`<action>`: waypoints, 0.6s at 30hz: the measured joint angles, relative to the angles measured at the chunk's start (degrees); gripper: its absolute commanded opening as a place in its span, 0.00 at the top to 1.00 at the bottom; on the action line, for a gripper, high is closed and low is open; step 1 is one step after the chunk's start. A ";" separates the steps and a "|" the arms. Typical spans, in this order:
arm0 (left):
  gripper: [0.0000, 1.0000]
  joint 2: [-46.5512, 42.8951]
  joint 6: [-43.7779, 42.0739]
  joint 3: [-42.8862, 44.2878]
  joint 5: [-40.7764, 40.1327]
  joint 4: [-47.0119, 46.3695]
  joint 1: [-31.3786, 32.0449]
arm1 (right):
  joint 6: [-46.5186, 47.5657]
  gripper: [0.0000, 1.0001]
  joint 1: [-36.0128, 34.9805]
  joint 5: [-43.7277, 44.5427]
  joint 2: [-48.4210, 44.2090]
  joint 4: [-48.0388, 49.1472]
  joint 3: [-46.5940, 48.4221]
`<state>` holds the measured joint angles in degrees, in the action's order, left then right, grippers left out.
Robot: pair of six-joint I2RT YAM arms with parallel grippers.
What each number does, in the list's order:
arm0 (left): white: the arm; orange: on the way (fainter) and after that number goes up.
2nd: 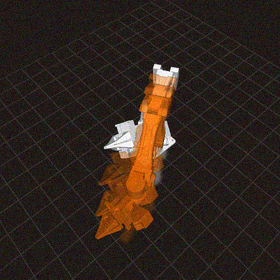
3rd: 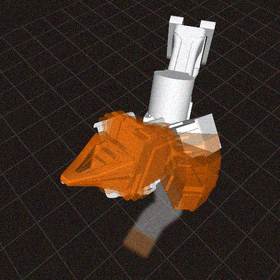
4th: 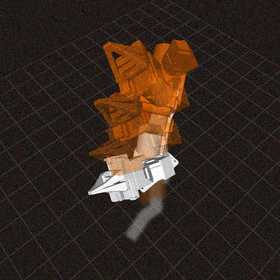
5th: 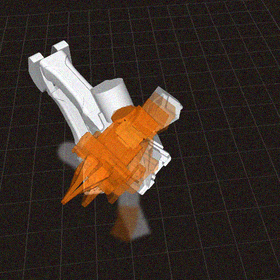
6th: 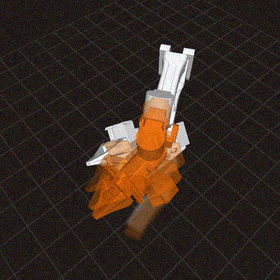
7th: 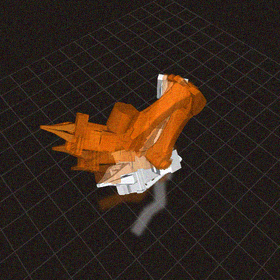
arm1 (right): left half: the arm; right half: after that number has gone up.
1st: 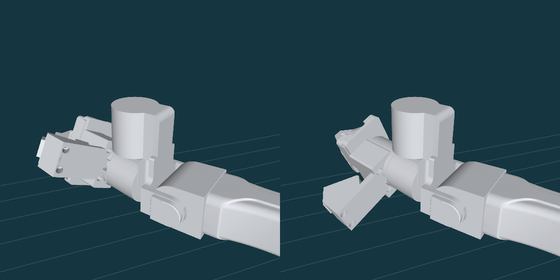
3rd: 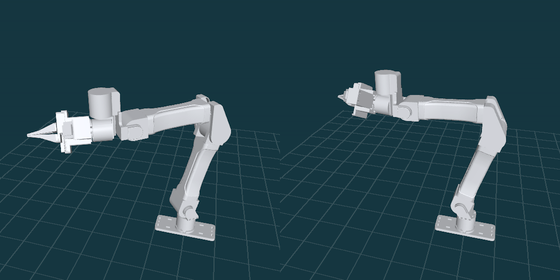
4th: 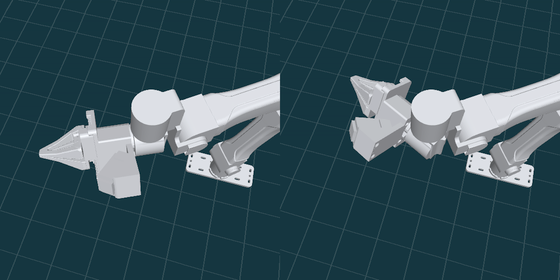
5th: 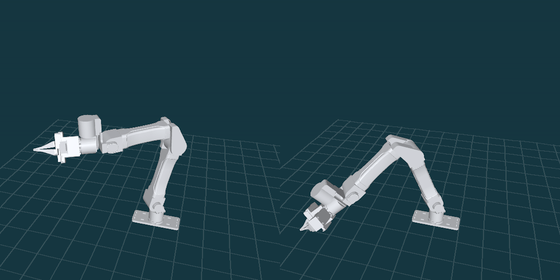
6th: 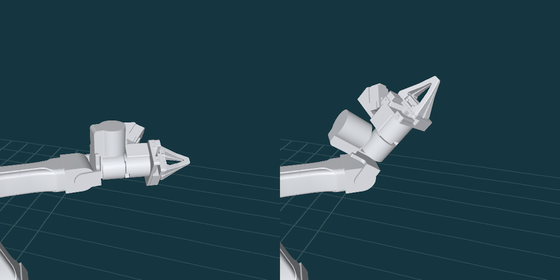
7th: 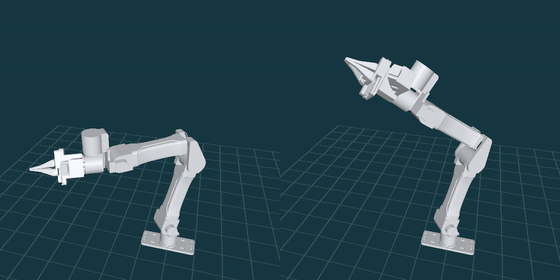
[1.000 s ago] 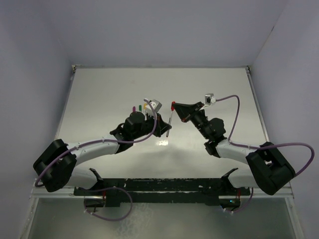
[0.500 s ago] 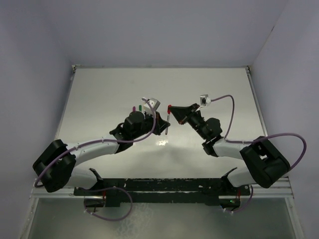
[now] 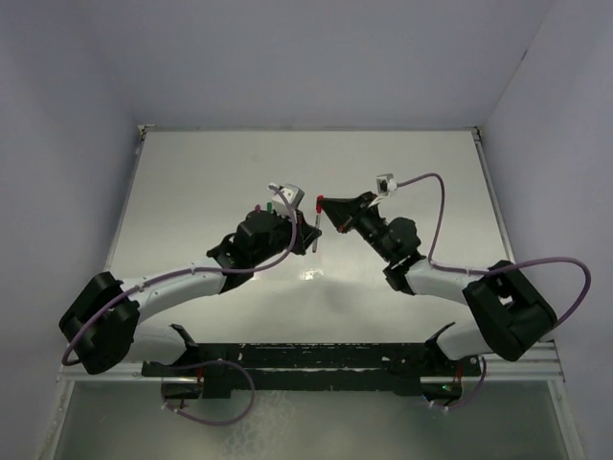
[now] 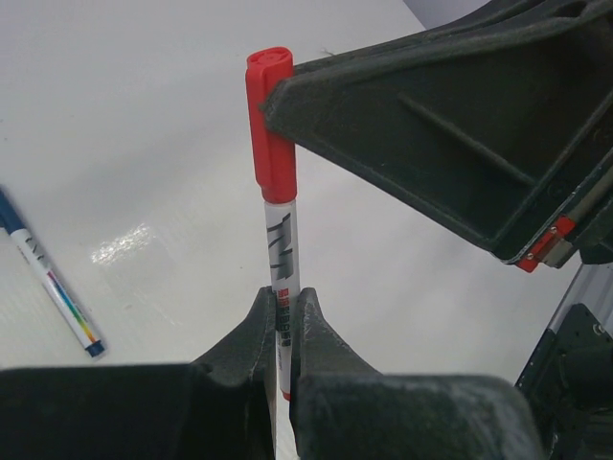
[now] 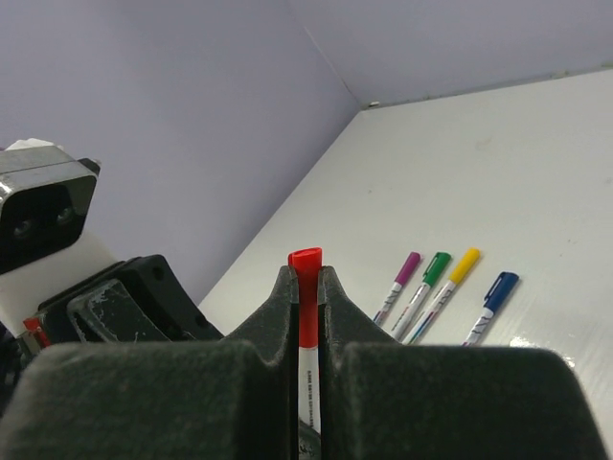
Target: Insert the pens into the pen caps
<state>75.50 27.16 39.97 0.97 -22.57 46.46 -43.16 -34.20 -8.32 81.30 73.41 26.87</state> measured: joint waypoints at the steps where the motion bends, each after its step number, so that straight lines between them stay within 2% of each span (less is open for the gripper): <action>1: 1.00 0.00 -0.22 0.31 -0.37 0.57 -0.24 | 0.74 1.00 -0.35 0.52 -0.09 -1.53 0.83; 9: 1.00 0.61 -0.20 1.86 2.54 2.78 -4.87 | 6.54 1.00 -4.92 9.38 -0.02 -14.91 8.17; 18: 1.00 3.69 -1.29 4.76 0.90 8.61 -6.43 | 6.73 1.00 -5.66 11.91 5.38 -20.50 12.92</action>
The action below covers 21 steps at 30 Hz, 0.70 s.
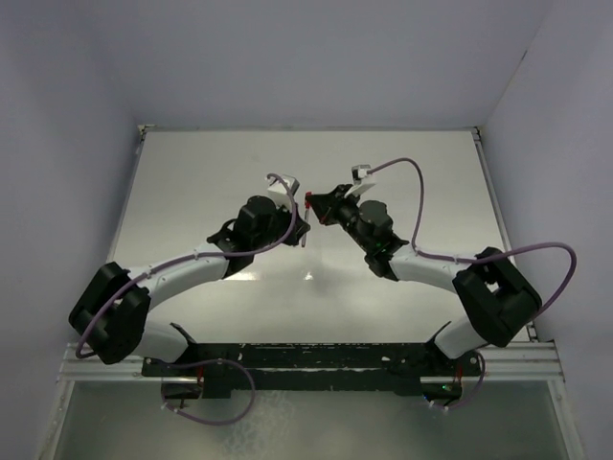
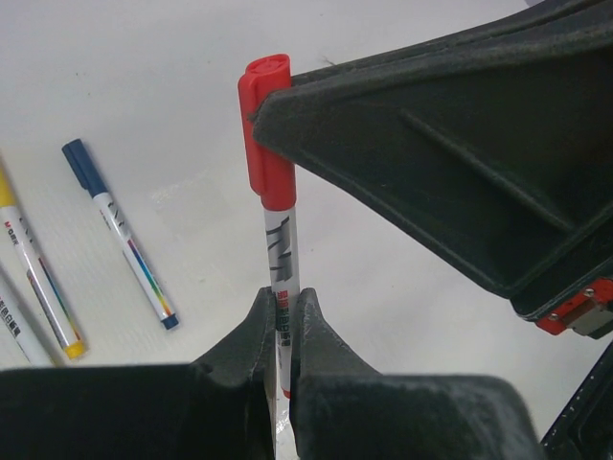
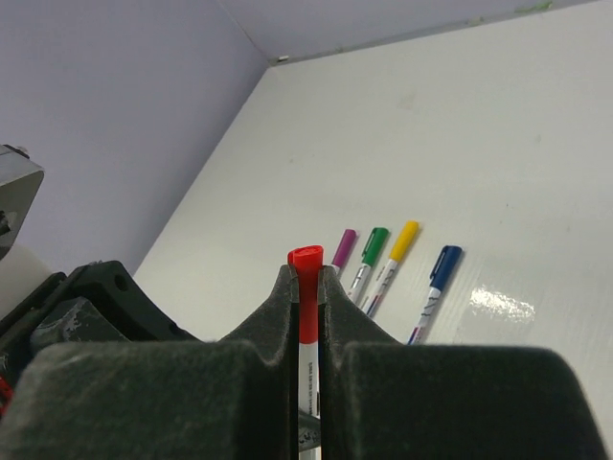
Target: Insert the pens into the pen caps
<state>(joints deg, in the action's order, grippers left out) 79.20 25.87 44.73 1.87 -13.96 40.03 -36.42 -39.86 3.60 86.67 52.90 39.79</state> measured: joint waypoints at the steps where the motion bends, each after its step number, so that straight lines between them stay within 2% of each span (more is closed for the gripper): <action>1: 1.00 0.44 -0.13 0.20 -0.24 0.68 0.00 | 0.00 1.00 -0.07 0.22 0.26 -0.59 0.17; 5: 1.00 2.51 -0.55 1.81 -0.44 2.95 0.00 | 0.09 1.00 -0.46 2.49 0.22 -3.98 0.85; 8: 1.00 4.72 -0.50 3.15 -0.20 3.54 0.02 | 0.52 0.81 -0.68 4.96 -0.55 -7.63 1.66; 14: 1.00 9.31 0.09 6.78 -2.43 1.75 -0.57 | 3.67 0.60 -2.67 9.62 -6.14 -16.44 0.00; 21: 1.00 15.65 2.10 12.68 -6.03 4.09 -1.01 | 5.64 0.57 -3.41 19.28 -17.55 -20.35 -3.56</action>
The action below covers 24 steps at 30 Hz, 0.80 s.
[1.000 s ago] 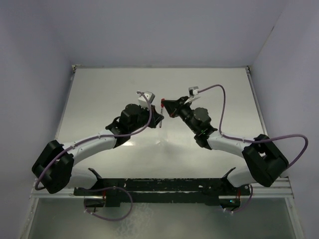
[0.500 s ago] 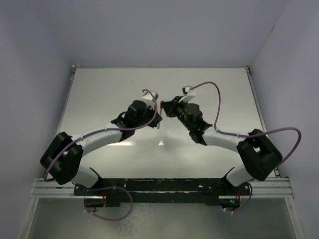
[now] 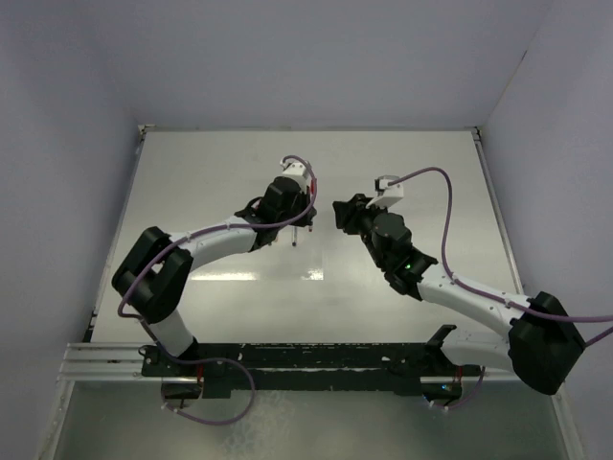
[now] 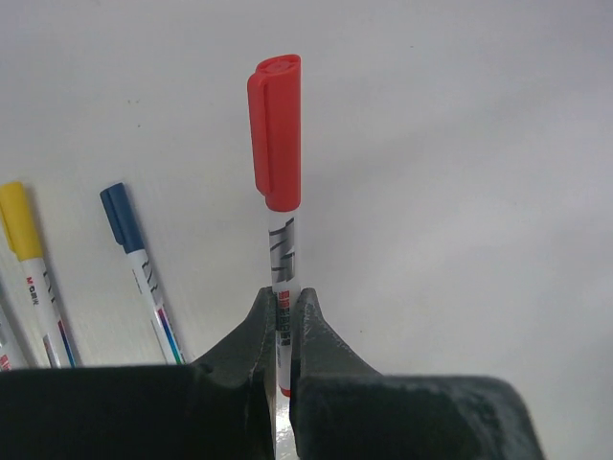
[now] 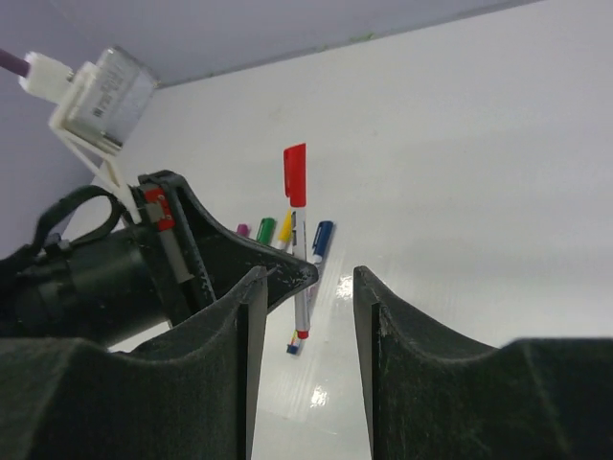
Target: Insert the pens into the pen caps
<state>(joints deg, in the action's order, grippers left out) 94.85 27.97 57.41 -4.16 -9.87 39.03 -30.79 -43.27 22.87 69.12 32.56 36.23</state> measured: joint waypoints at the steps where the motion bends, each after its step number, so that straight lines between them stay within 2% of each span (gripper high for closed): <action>1: 1.00 1.22 0.35 1.22 -0.33 0.83 0.00 | 0.17 0.57 0.07 1.25 -1.07 -0.44 -0.17; 6: 1.00 7.65 2.58 7.30 -1.60 6.45 0.00 | 0.35 0.57 0.15 6.16 -3.96 -3.58 -1.40; 12: 1.00 13.07 3.39 12.35 -2.54 12.81 0.00 | 0.24 0.58 0.15 7.96 -4.70 -6.60 -3.61; 19: 0.93 17.05 4.44 14.51 -3.32 17.25 0.00 | -0.13 0.58 0.15 8.07 -4.70 -6.97 -4.15; 24: 0.77 17.55 5.03 15.17 -3.78 18.93 0.00 | -0.48 0.59 0.15 7.96 -4.68 -6.97 -4.94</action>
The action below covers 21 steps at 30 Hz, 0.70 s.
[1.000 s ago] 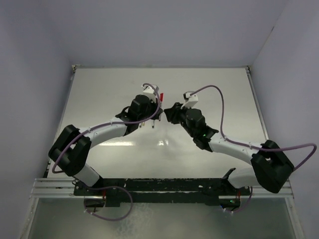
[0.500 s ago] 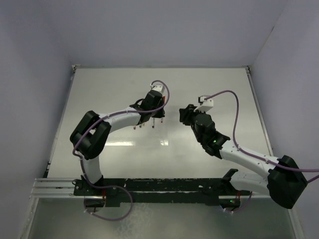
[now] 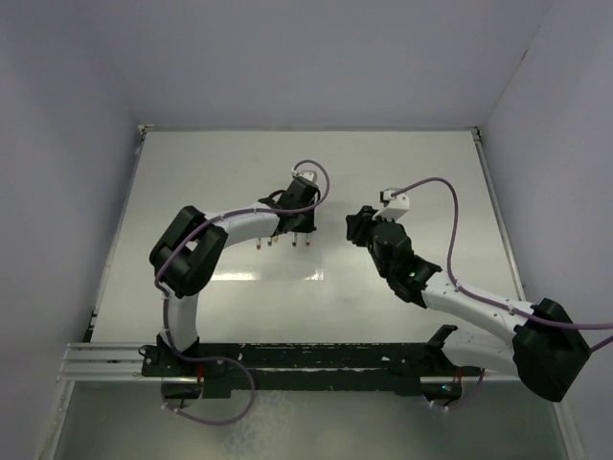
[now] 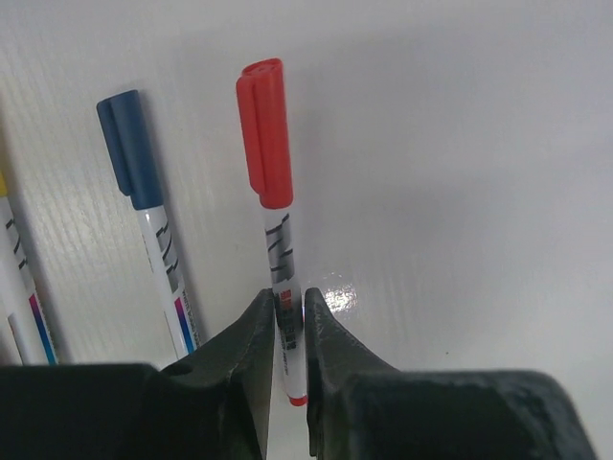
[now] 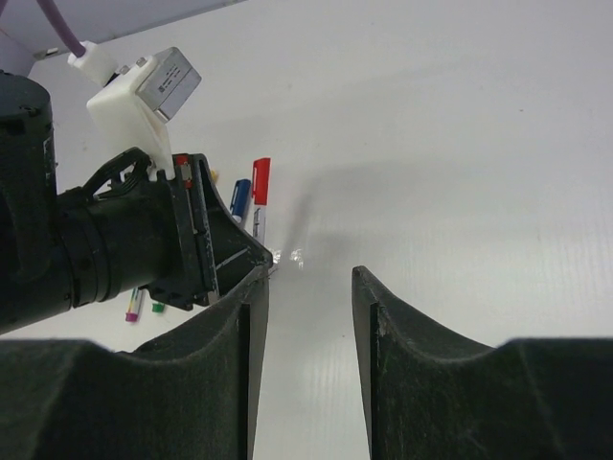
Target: Insert the pens into the pen caps
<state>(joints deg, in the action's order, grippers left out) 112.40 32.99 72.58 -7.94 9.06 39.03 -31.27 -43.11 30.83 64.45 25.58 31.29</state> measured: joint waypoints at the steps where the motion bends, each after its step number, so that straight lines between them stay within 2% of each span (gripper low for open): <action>1: 0.74 0.00 0.24 0.07 -0.11 0.13 0.00 | -0.09 0.59 0.00 -0.02 0.00 0.02 -0.07; 5: 0.68 0.07 0.92 0.07 -0.31 1.27 0.00 | -0.48 0.59 0.00 -0.13 0.04 0.39 -0.50; 21: 0.70 -1.16 0.57 -0.17 0.66 0.66 0.00 | -1.14 0.59 0.00 -0.07 -0.11 0.68 -1.38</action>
<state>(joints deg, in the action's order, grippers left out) 111.24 33.56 72.40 -7.29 9.72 39.03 -32.40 -43.11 30.76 64.34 26.26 29.91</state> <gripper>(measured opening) 0.304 0.411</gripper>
